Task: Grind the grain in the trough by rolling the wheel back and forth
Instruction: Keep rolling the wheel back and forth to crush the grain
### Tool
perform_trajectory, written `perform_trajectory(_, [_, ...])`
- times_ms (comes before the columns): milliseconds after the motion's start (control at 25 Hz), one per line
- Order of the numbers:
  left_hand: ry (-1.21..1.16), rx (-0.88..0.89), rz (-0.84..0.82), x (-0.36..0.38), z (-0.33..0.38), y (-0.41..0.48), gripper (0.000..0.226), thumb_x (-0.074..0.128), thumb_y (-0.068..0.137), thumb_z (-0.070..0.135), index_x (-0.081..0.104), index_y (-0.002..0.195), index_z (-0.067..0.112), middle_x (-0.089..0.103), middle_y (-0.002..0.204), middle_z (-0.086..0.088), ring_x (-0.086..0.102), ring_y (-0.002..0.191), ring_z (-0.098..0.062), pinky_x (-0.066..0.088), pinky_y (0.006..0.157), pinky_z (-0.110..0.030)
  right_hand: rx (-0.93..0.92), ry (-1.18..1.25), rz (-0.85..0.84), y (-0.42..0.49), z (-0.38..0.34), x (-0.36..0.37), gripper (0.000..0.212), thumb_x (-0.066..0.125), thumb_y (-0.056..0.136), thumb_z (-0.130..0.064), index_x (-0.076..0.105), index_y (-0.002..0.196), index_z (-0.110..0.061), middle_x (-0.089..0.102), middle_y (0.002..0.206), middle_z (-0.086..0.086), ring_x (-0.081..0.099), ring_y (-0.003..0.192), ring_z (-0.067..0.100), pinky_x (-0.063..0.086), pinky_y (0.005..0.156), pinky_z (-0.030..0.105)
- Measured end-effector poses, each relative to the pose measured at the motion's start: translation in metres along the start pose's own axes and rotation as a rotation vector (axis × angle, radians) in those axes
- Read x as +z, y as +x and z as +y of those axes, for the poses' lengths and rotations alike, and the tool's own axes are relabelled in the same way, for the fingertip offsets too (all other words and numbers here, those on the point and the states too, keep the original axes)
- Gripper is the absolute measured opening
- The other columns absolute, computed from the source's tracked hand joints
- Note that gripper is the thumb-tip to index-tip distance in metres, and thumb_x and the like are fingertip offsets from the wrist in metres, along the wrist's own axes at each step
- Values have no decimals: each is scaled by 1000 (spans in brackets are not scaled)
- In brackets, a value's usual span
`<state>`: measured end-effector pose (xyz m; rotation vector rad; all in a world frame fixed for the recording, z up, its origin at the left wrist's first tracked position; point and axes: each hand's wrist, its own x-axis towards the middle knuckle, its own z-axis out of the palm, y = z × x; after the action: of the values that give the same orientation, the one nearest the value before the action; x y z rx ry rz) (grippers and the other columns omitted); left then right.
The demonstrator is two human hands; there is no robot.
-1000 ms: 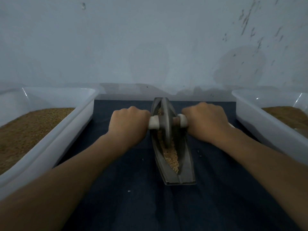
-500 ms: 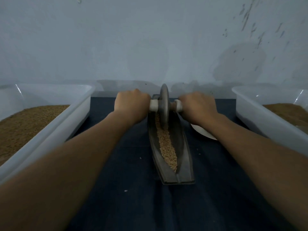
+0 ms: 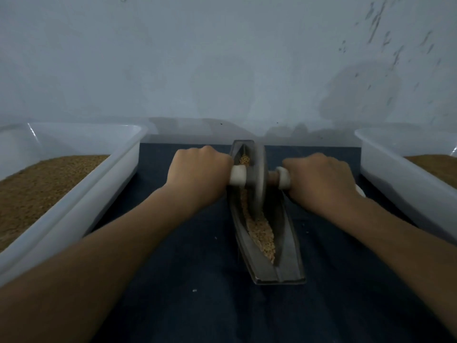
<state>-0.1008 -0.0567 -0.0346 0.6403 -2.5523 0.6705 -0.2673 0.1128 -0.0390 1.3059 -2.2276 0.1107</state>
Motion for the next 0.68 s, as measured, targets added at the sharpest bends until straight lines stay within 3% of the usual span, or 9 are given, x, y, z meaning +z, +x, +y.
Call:
perform_trajectory(80, [-58,-53,-82,14,-9,30,15,59,87,28,65,101,26,61,88,-5,62,77,-30,39,59,-36,12,-23,-19,39,-4,8,29,67,85,-30,42,69,-29,58,74,0,60,68,28,45,56,31])
perform_trajectory(160, [-105,-90,-119,20,-14,45,19,58,89,27,66,106,26,62,97,-7,64,86,-34,41,63,-38,-19,-37,-65,66,-6,4,11,66,86,-27,57,79,-27,63,84,4,63,77,29,48,62,32])
perform_trajectory(240, [-108,-86,-123,16,-13,40,17,59,88,27,65,104,25,59,89,-5,62,81,-31,40,61,-37,-39,-38,-83,62,-5,2,9,65,88,-29,58,83,-28,65,86,4,63,77,28,46,61,31])
perform_trajectory(320, [-115,-53,-132,5,-9,18,12,61,86,29,63,97,27,47,76,3,52,68,-24,38,58,-36,-61,-42,-50,34,-1,-1,23,67,86,-34,46,76,-31,58,74,-2,59,68,26,40,54,29])
perform_trajectory(440, [-58,17,-67,-13,-4,-22,16,68,78,34,53,80,32,31,62,8,36,53,-18,27,47,-30,-135,-41,64,-17,0,-16,45,77,70,-33,32,67,-34,29,55,-13,30,45,14,14,47,19])
perform_trajectory(520, [-3,62,-21,-20,-2,-28,25,71,73,35,45,74,33,27,59,8,29,48,-16,16,44,-25,-117,-31,72,-28,2,-24,54,82,61,-31,27,64,-35,21,51,-14,17,42,7,8,50,15])
perform_trajectory(600, [5,58,-42,-17,-2,-16,17,69,76,33,52,78,32,29,60,6,30,48,-16,20,44,-26,-74,-22,3,-21,3,-16,48,77,69,-32,29,62,-33,30,53,-13,24,44,6,11,48,18])
perform_trajectory(680, [-4,31,-81,-3,-3,9,7,64,82,29,60,88,27,35,65,4,43,55,-21,33,50,-32,-25,13,-54,2,3,1,30,67,81,-35,40,68,-31,48,64,-9,44,55,17,22,49,24])
